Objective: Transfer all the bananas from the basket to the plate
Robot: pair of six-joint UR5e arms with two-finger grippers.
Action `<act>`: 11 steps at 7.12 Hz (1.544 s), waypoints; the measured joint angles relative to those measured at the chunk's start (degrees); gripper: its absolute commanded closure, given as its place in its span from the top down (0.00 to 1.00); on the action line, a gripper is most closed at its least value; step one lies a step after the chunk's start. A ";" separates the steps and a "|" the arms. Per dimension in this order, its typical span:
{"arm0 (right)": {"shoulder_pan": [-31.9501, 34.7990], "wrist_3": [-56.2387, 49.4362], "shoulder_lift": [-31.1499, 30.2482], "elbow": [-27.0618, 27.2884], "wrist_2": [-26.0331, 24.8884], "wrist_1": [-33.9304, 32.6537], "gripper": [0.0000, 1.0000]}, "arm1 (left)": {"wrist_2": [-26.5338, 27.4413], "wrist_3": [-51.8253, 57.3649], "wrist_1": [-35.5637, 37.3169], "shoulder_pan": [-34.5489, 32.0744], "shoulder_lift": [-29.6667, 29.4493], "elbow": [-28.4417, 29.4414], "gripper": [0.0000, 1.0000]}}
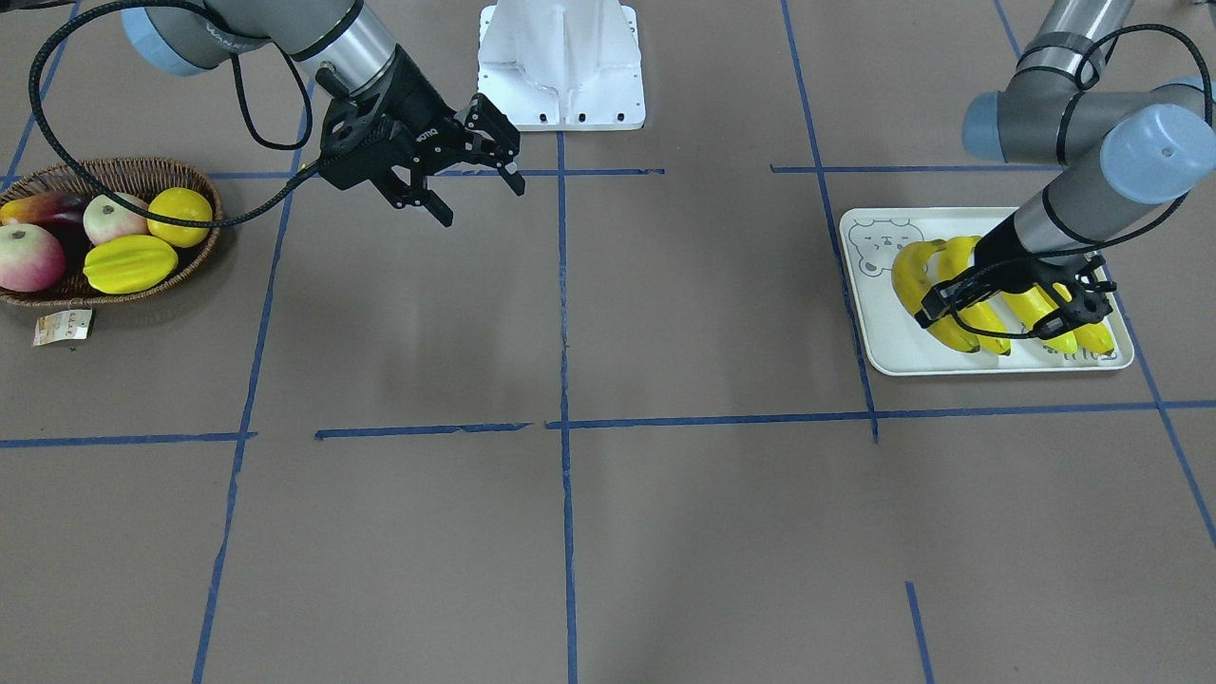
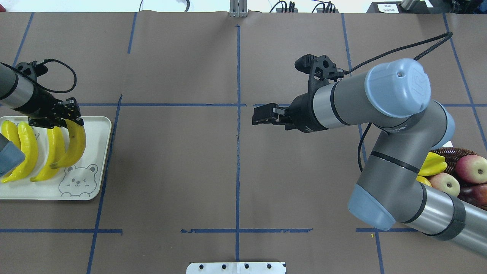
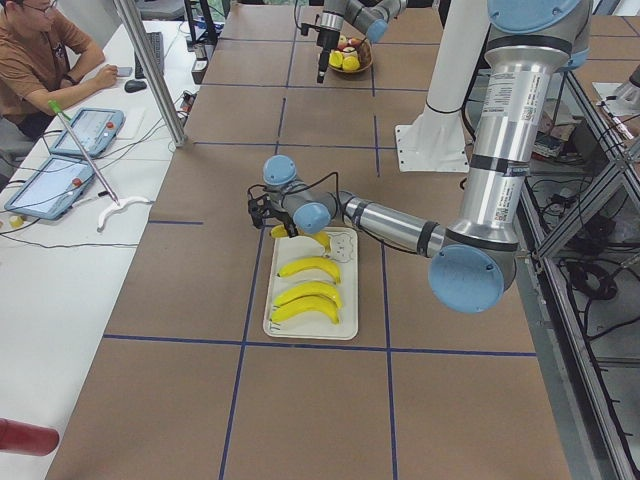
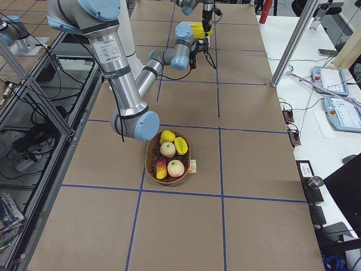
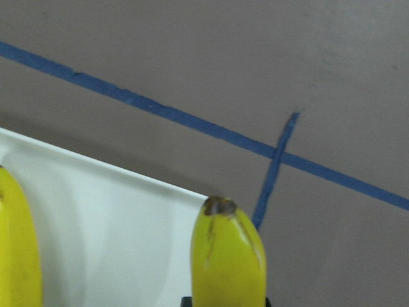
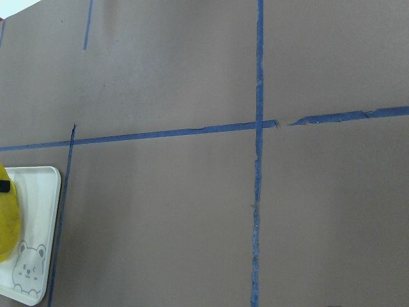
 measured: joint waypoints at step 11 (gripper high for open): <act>11.97 -12.44 -4.91 1.80 4.30 -13.95 1.00 | -1.05 13.21 1.90 -6.63 3.24 -11.22 1.00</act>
